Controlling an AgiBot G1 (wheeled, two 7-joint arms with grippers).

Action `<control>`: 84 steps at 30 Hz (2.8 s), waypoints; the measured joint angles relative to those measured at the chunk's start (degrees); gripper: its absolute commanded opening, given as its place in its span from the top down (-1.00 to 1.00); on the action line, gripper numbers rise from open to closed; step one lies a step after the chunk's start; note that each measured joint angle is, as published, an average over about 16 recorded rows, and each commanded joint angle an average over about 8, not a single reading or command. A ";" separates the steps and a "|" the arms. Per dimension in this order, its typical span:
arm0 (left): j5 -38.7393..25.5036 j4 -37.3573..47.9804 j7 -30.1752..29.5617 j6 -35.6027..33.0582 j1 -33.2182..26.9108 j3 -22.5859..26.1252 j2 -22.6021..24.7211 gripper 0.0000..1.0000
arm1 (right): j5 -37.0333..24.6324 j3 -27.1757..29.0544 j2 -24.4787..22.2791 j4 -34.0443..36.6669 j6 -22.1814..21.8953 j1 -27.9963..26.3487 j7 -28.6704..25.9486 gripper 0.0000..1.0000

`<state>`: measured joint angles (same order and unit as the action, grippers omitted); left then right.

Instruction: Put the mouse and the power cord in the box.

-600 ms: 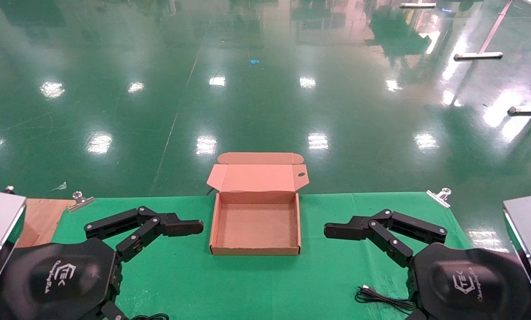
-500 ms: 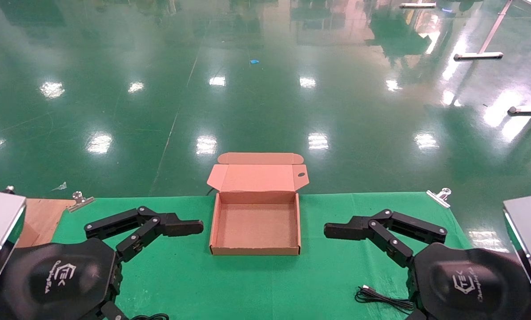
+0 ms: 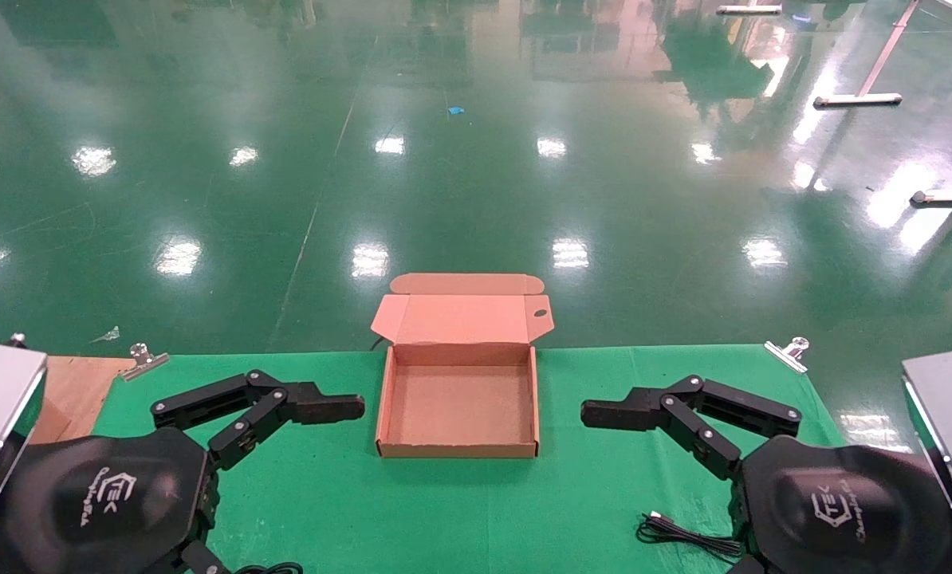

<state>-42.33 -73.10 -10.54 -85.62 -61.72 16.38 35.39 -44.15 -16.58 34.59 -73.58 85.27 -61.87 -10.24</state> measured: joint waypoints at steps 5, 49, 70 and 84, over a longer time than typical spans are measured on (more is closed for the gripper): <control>-3.22 2.01 0.62 -0.42 -1.40 1.72 1.29 -1.00 | -6.48 -1.97 -0.40 -0.07 -0.66 -1.26 1.10 -1.00; -63.71 59.49 27.70 13.15 -29.05 34.16 26.98 -1.00 | -69.89 -27.02 31.43 56.58 -18.93 -26.93 32.57 -1.00; -61.08 69.86 35.69 16.61 -29.48 32.30 28.57 1.00 | -69.08 -26.55 35.40 69.51 -22.83 -30.25 42.35 1.00; -60.54 71.89 37.33 16.92 -29.52 31.93 29.10 1.00 | -68.79 -26.35 35.71 71.87 -23.50 -30.86 45.27 1.00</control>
<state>-102.88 -1.22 26.78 -68.70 -91.25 48.31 64.48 -112.94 -42.94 70.30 -1.71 61.76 -92.73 35.03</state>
